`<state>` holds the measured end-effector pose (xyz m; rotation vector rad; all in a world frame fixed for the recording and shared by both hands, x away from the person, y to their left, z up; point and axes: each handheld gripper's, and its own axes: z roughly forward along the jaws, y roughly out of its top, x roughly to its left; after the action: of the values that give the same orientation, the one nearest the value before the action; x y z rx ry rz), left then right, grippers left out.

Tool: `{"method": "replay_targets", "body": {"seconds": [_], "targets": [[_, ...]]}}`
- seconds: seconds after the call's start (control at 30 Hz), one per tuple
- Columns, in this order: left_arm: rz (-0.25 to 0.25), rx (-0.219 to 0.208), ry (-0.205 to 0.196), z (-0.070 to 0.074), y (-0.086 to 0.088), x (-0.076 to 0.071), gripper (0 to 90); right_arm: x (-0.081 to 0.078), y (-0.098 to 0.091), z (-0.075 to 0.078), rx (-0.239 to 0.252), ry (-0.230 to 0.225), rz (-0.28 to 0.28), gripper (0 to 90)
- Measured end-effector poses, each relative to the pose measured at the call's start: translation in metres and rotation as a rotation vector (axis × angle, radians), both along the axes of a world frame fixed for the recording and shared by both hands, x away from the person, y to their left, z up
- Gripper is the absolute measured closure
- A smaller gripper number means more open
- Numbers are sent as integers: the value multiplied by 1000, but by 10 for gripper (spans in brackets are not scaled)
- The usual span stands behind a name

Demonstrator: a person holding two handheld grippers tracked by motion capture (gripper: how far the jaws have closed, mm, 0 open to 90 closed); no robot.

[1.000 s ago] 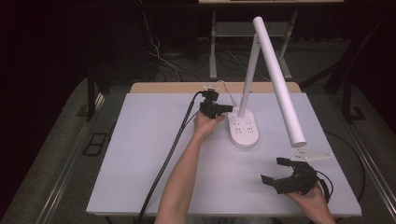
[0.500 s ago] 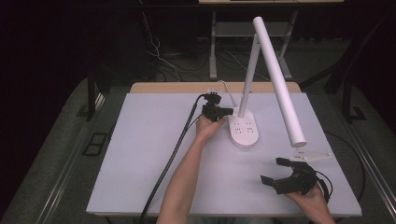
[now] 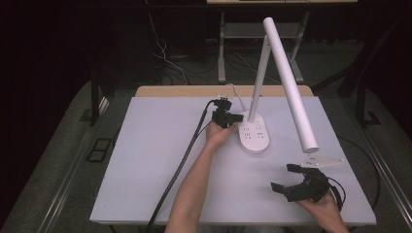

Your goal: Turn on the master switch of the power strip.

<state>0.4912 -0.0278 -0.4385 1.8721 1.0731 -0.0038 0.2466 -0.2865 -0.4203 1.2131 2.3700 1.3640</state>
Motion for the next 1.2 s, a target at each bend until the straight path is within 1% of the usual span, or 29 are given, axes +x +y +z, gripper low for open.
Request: {"method": "replay_targets", "body": {"seconds": [0.03, 0.1, 0.13, 0.27, 0.37, 0.4, 0.43, 0.47, 0.5, 0.53, 0.63, 0.7, 0.73, 0.83, 0.87, 0.9, 0.93, 0.97, 1.0, 1.03, 1.07, 1.1, 1.13, 1.2], "targets": [[0, 0, 0, 0, 0, 0, 896, 0, 0, 0, 0, 0, 0, 2], [-4, 17, -10, 1, -1, 1, 896, 0, 0, 0, 1, 2, -2, 2], [4, 19, -11, 1, -1, 1, 895, 0, 0, 0, 2, 1, -2, 2], [0, 18, -14, 1, 0, 1, 896, 0, -1, 0, -1, 1, -3, 2], [-12, 25, -17, 1, 0, 1, 897, 0, -1, 0, -1, 2, -3, 2], [-32, 31, -21, 1, 0, 1, 896, 0, -1, 0, -2, 1, -2, 2], [-32, 31, -21, 1, 0, 1, 896, 0, -1, 0, -2, 1, -2, 2], [-40, 26, -23, 1, -1, 1, 896, 0, 0, 0, -5, 1, -1, 2], [-54, 31, -25, 1, -1, 0, 896, 0, 0, 0, -5, 1, -1, 2], [-53, 23, -26, 1, -4, -1, 897, 0, 0, 0, -5, 2, -3, 2], [-56, 27, -24, 1, -4, -1, 898, 0, 0, 0, -4, 4, -5, 2], [-61, 19, -16, 0, -3, 1, 899, 0, 0, 0, -5, 0, -2, 2], [-51, 7, -9, 0, -3, 0, 899, -1, 0, 0, -5, 0, -3, 2], [-49, 9, -5, -1, -3, 0, 900, -1, -1, 0, -6, -2, -3, 2], [-53, 9, 4, -1, -3, 1, 900, -1, -1, 0, -8, -4, -1, 2], [-44, 3, 19, -1, -3, 1, 900, -1, -1, 0, -8, -4, -1, 2], [-46, 6, 31, 0, -3, 2, 900, -1, 0, 0, -9, -3, 1, 2], [-39, 3, 35, 0, -4, 3, 900, -1, 0, 0, -9, -3, 1, 2], [-41, 8, 47, 1, -4, 3, 900, -1, 0, 0, -12, -7, 5, 2], [-44, 18, 46, 1, -5, 4, 900, -1, 0, 0, -12, -7, 5, 2], [-32, 23, 62, 3, -7, 4, 900, -1, 0, 0, -11, -8, 6, 2], [-32, 23, 62, 3, -7, 4, 900, -1, 0, 0, -11, -8, 6, 2], [-29, 20, 79, 3, -7, 5, 900, -1, 0, 0, -10, -8, 5, 2], [-30, 26, 92, 4, -7, 6, 900, -2, 0, 1, -9, -7, 5, 2]]}}
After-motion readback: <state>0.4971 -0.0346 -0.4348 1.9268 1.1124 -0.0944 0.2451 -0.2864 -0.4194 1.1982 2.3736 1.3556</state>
